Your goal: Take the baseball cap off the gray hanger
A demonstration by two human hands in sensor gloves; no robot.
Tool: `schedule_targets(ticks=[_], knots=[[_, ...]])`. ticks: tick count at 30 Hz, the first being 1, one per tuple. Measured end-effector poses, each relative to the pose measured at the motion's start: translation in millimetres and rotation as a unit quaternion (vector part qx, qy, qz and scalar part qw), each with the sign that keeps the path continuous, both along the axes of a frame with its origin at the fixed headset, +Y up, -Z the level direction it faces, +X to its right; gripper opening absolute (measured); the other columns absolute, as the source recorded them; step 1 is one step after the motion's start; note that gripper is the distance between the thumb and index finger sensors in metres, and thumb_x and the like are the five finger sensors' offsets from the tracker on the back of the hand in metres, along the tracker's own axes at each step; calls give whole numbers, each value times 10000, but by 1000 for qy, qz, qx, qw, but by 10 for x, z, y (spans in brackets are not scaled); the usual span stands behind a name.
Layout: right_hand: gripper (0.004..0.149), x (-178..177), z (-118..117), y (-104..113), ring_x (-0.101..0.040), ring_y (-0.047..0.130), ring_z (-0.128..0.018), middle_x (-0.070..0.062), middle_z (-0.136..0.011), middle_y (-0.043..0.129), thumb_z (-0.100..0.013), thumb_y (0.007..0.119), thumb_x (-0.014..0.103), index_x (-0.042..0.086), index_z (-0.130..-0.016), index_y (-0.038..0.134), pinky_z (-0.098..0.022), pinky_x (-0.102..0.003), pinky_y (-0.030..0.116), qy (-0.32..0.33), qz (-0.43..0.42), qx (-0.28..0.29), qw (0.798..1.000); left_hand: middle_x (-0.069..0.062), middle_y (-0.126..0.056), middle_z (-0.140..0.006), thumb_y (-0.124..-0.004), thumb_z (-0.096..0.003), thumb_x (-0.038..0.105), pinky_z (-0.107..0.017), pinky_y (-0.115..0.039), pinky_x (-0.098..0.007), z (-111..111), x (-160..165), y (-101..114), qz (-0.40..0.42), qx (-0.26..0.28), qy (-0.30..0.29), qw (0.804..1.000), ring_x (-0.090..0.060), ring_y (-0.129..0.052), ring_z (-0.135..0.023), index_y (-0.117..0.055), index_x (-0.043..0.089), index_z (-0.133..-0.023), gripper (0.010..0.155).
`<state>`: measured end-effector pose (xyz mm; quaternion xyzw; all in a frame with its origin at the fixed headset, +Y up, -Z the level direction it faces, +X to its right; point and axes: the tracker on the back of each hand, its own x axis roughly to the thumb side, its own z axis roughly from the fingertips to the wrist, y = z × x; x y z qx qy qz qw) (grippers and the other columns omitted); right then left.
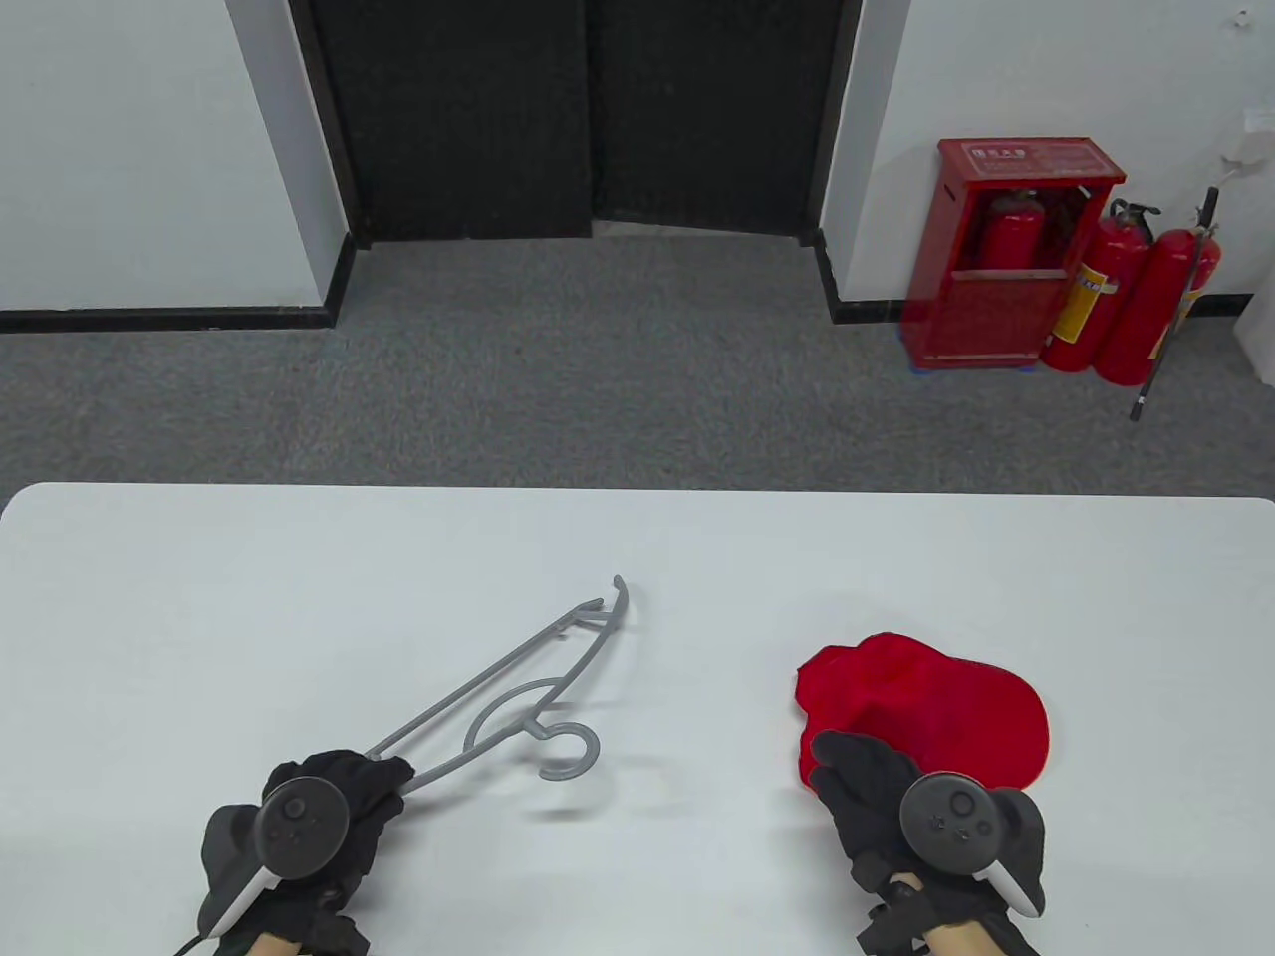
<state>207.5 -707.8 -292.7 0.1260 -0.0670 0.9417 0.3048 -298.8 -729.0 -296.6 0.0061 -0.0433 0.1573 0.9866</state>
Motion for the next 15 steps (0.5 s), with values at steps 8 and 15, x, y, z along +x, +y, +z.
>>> schedule_targets(ticks=[8, 15], knots=[[487, 4, 3, 1, -438, 854, -822, -223, -996, 812, -574, 714, 382, 138, -991, 772, -595, -706, 669, 4, -8, -3, 1000, 19, -973, -950, -835, -550, 327, -754, -412, -770, -41, 19, -152, -39, -52, 1, 998, -255, -787, -1052, -851, 376, -958, 411], [489, 4, 1, -7, -441, 851, -823, -225, -997, 810, -576, 708, 386, 136, -991, 773, -595, -706, 670, 12, -12, -9, 1000, 28, -965, -967, -840, -551, 321, -754, -401, -775, -59, 94, -219, -116, -81, -7, 990, -249, -779, -1060, -852, 383, -960, 414]])
